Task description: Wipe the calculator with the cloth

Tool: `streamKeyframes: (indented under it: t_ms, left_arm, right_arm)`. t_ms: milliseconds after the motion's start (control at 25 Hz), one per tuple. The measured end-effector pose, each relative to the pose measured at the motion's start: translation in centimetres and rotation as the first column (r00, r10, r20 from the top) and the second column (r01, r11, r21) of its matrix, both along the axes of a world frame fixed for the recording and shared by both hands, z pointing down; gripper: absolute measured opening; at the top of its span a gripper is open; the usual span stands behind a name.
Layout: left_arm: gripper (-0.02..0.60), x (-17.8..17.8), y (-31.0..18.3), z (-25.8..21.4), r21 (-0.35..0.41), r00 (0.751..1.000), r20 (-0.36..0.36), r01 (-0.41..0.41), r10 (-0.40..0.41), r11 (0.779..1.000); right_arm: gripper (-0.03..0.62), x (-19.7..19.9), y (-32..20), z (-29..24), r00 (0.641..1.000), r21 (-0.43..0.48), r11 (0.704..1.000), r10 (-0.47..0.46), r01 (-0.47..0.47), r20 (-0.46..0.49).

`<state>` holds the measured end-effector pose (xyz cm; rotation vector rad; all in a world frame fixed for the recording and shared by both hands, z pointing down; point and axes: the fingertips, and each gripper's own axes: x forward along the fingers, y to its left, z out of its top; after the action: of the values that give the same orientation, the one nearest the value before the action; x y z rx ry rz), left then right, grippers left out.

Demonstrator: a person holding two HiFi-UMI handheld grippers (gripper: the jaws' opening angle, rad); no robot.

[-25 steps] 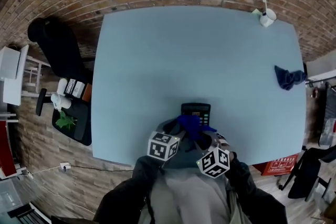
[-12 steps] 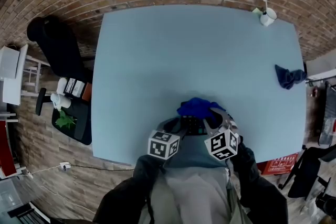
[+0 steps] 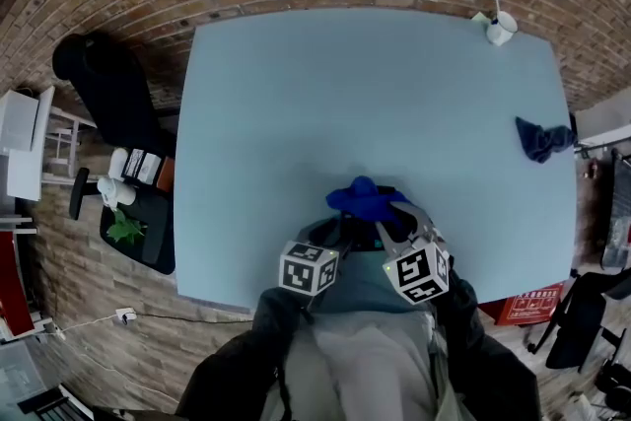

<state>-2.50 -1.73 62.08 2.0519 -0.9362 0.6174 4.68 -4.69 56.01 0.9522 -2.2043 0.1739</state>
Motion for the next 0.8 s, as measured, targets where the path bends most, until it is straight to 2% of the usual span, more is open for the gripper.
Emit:
streamKeyframes:
  t_ms: [80, 200, 320, 480, 560, 640, 680, 720, 800]
  left_arm:
    - [0.198, 0.2, 0.2, 0.0, -0.004, 1.0, -0.004, 0.004, -0.004, 1.0]
    - [0.199, 0.6, 0.3, 0.0, -0.012, 1.0, -0.011, 0.001, -0.001, 1.0]
    - [0.198, 0.5, 0.0, -0.1, -0.007, 1.0, -0.01, -0.003, 0.003, 1.0]
    - [0.199, 0.6, 0.5, -0.3, -0.029, 0.999, -0.048, -0.016, 0.015, 0.999]
    - [0.216, 0.7, 0.9, -0.3, -0.045, 0.998, -0.068, -0.02, 0.017, 0.999]
    - [0.227, 0.7, 0.9, -0.3, -0.042, 0.998, -0.063, -0.027, 0.024, 0.999]
    - [0.228, 0.6, 0.8, -0.2, -0.037, 0.998, -0.057, -0.029, 0.027, 0.999]
    - [0.227, 0.6, 0.9, -0.2, -0.034, 0.998, -0.051, -0.029, 0.027, 0.999]
    - [0.227, 0.7, 0.9, -0.2, -0.032, 0.999, -0.047, -0.027, 0.025, 0.999]
  right_arm:
    - [0.11, -1.1, -2.2, 0.5, 1.0, -0.001, 1.0, -0.022, 0.022, -0.021]
    - [0.11, -2.6, -0.6, 2.5, 0.992, -0.056, 0.993, -0.108, 0.104, -0.067]
    - [0.11, -2.7, 2.9, 3.5, 0.992, -0.131, 0.984, -0.126, 0.121, -0.031]
    - [0.11, -1.9, 7.1, 3.9, 0.991, -0.285, 0.949, -0.133, 0.133, 0.02]
    - [0.109, -1.0, 5.4, 2.7, 0.997, -0.247, 0.966, -0.072, 0.078, 0.035]
    - [0.11, -0.8, 1.2, 0.9, 0.999, -0.144, 0.99, 0.005, 0.0, 0.034]
    - [0.11, -1.4, -0.6, 0.4, 1.0, -0.104, 0.995, 0.009, -0.007, 0.017]
    - [0.11, -2.6, -1.8, 0.2, 1.0, -0.083, 0.996, -0.015, 0.014, -0.01]
    - [0.11, -5.6, -2.3, 1.2, 0.991, -0.095, 0.99, -0.11, 0.103, -0.073]
